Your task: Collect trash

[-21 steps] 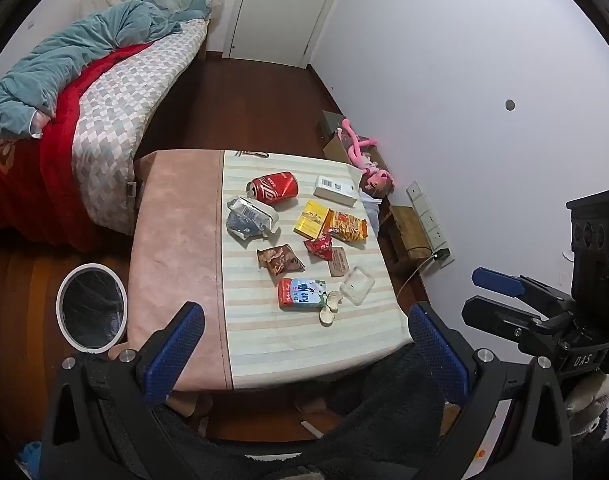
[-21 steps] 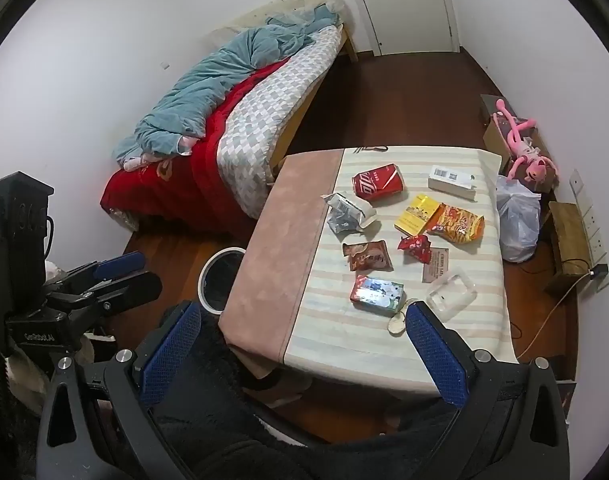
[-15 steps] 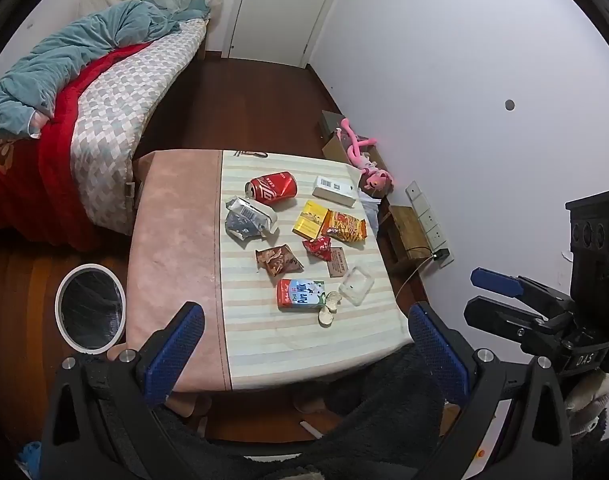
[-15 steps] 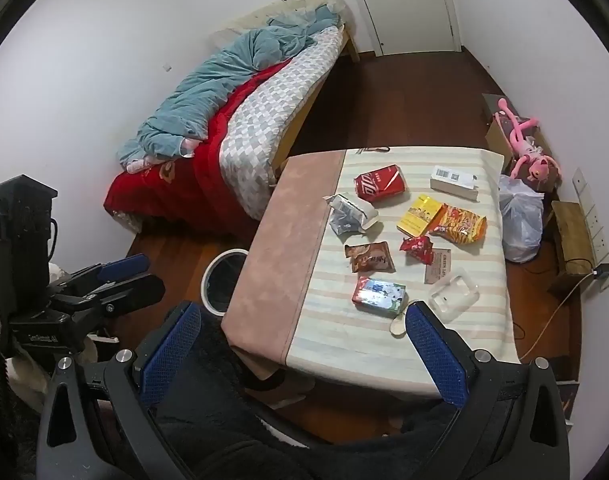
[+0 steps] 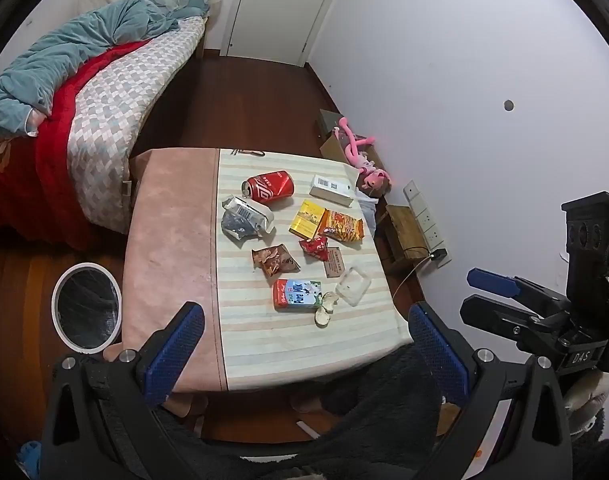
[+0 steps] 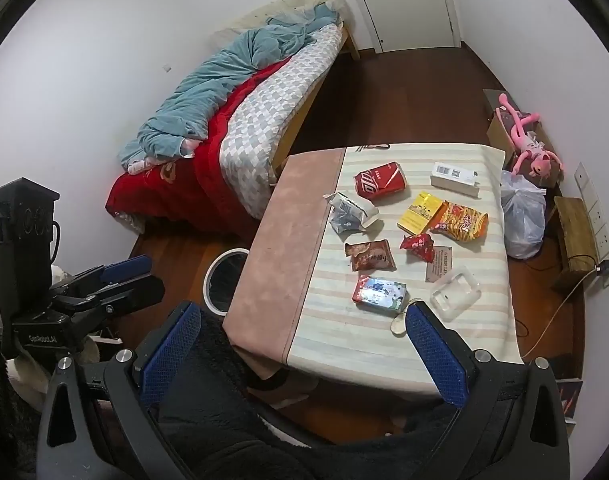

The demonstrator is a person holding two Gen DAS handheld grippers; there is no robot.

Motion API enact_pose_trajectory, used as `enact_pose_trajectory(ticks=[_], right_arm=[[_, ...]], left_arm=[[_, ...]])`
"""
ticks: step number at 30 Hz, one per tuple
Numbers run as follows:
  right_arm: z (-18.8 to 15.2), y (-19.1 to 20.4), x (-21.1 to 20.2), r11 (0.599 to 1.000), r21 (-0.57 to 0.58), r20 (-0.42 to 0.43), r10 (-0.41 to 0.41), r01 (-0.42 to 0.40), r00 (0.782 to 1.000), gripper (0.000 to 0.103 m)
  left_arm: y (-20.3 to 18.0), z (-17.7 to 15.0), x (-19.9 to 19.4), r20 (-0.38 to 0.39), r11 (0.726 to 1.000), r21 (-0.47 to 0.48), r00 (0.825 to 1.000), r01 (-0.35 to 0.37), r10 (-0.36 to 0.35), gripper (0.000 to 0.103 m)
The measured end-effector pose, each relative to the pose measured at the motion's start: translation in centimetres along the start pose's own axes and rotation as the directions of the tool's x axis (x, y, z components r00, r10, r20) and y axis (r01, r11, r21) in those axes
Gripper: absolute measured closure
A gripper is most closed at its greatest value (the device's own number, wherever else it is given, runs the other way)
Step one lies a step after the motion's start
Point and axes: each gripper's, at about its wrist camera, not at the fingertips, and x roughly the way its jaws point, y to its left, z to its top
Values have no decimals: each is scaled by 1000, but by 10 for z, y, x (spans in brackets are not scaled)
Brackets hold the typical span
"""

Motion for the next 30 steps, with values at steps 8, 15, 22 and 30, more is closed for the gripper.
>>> enact_pose_trajectory(ticks=[8, 15, 22, 30], right_arm=[[1, 0, 0, 1000, 1, -1, -2, 2, 1000, 0], [1, 0, 0, 1000, -2, -1, 0, 0, 1000, 0], [5, 0, 0, 1000, -7, 1, -2, 2, 1000, 0], [10, 5, -1, 1000, -14, 3, -4, 4, 1000, 0]], left_arm=[[0, 2, 2, -2, 1000, -1, 1000, 2, -2, 0], [-1, 4, 3, -4, 1000, -4, 1000, 1, -1, 0], [-1, 4, 3, -2, 1000, -4, 1000, 0, 0, 0], [0, 8, 1, 3, 1000, -9, 1000, 0, 0, 0]])
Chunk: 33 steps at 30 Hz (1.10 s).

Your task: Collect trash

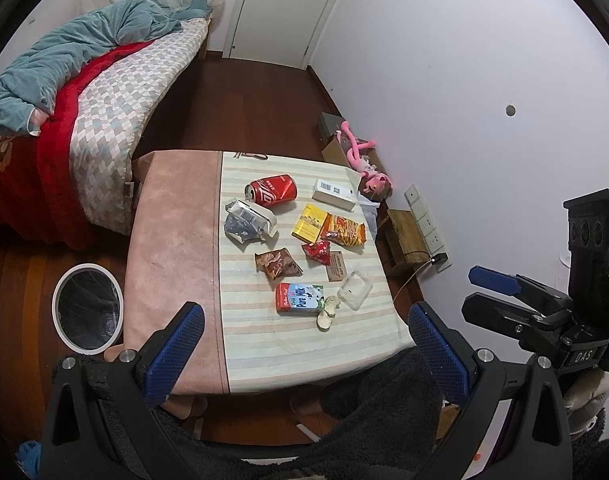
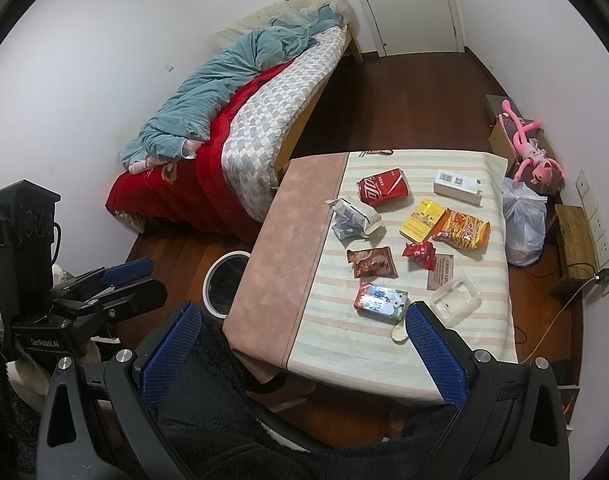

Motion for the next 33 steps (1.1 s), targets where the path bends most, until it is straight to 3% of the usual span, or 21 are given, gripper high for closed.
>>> enact_pose_trajectory(ticks=[33], right_arm=[[3, 3, 0, 1000, -5, 4, -4, 4, 1000, 0]], left_arm=[[6, 3, -8, 8, 1000, 2, 1000, 1, -1, 0]])
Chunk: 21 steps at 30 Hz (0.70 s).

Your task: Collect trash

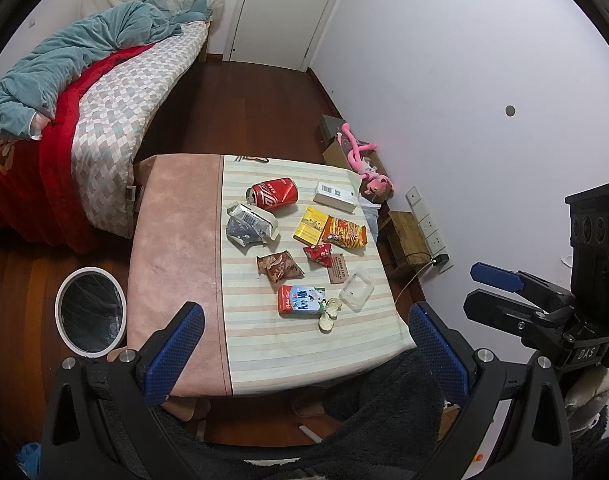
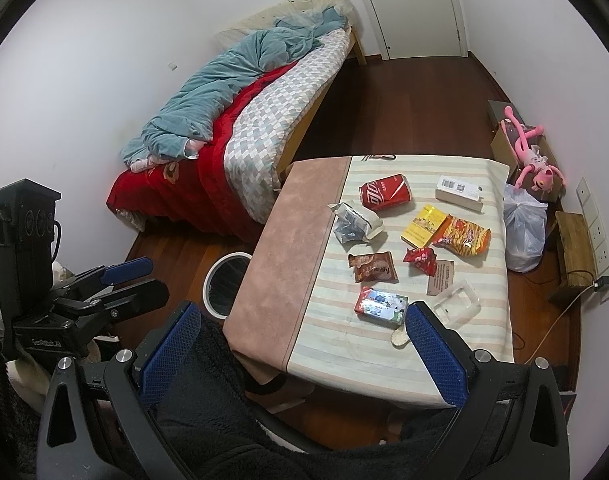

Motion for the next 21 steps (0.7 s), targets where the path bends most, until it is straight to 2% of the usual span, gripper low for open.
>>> enact_pose_trajectory(ticks=[15, 18, 21], right_arm=[[2, -1, 0, 1000, 4, 4, -3, 3, 1000, 0], [7, -12, 3, 997, 62, 22, -41, 39, 999, 0], [15, -41, 19, 983, 155, 14, -98, 95, 995, 0]], left_arm=[[0, 3, 5, -1, 1000, -6, 1000, -24, 24, 0], [4, 5, 23, 4, 995, -15, 995, -96, 96, 0], [15, 11, 56, 12, 981, -24, 981, -194, 195, 0]])
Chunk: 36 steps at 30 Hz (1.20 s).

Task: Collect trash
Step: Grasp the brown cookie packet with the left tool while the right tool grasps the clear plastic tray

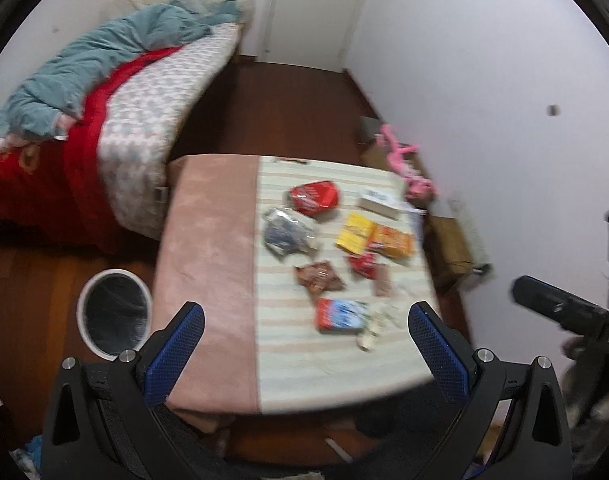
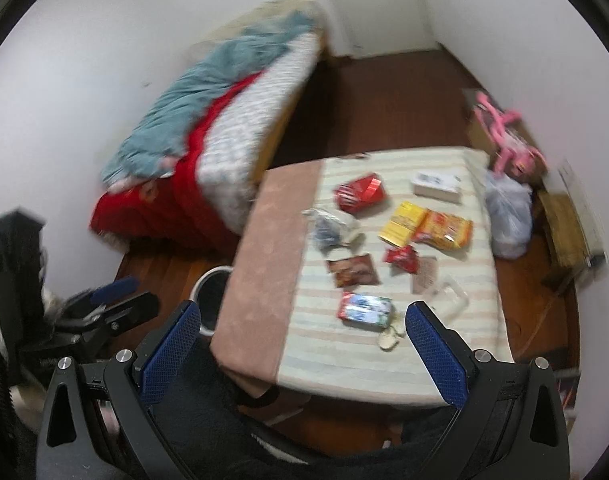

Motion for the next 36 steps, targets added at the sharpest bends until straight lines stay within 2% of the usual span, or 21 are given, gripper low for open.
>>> enact_pose_trajectory(ticks=[4, 8, 13, 18, 22, 24, 25, 26, 29, 31, 33, 36], right_arm=[[9, -48, 48, 985, 121, -48, -114, 119, 992, 0], [0, -110, 109, 934, 277, -141, -193, 225, 971, 0], [-22, -167, 182, 854, 409, -250, -232, 320, 940, 0], [-31, -186, 225, 815, 451, -304, -243, 363, 921, 2], [-32, -191, 247, 801, 446, -335, -265, 400, 904, 9], [-33, -193, 256, 805, 428, -352, -271, 411, 896, 17], [-34, -193, 258, 810, 413, -358, -276, 416, 892, 29], [-35, -194, 259, 815, 401, -364, -276, 417, 890, 35], [-38, -198, 251, 826, 375, -368, -284, 420, 886, 37], [-40, -205, 248, 828, 374, -375, -277, 417, 885, 37], [-41, -210, 248, 832, 378, -386, -257, 407, 886, 37], [-39, -215, 250, 840, 377, -389, -238, 390, 890, 37]], left_arm=[[6, 1, 64, -61, 996, -9, 994, -94, 93, 0], [17, -5, 134, -176, 988, -25, 974, -149, 143, 0], [24, -14, 210, -324, 984, -42, 934, -170, 148, 0], [24, -17, 248, -388, 983, -53, 911, -178, 144, 0], [17, -12, 267, -391, 986, -5, 908, -167, 152, 0], [7, -8, 270, -365, 987, 74, 917, -143, 161, 0], [-2, -6, 270, -352, 984, 131, 923, -118, 157, 0], [-10, -4, 271, -339, 976, 197, 928, -92, 156, 0], [-41, -4, 270, -292, 911, 412, 944, -18, 151, 0], [-61, -7, 271, -285, 838, 542, 950, 54, 123, 0], [-74, -10, 276, -317, 780, 615, 942, 117, 108, 0], [-81, -10, 290, -380, 749, 637, 919, 181, 101, 3]])
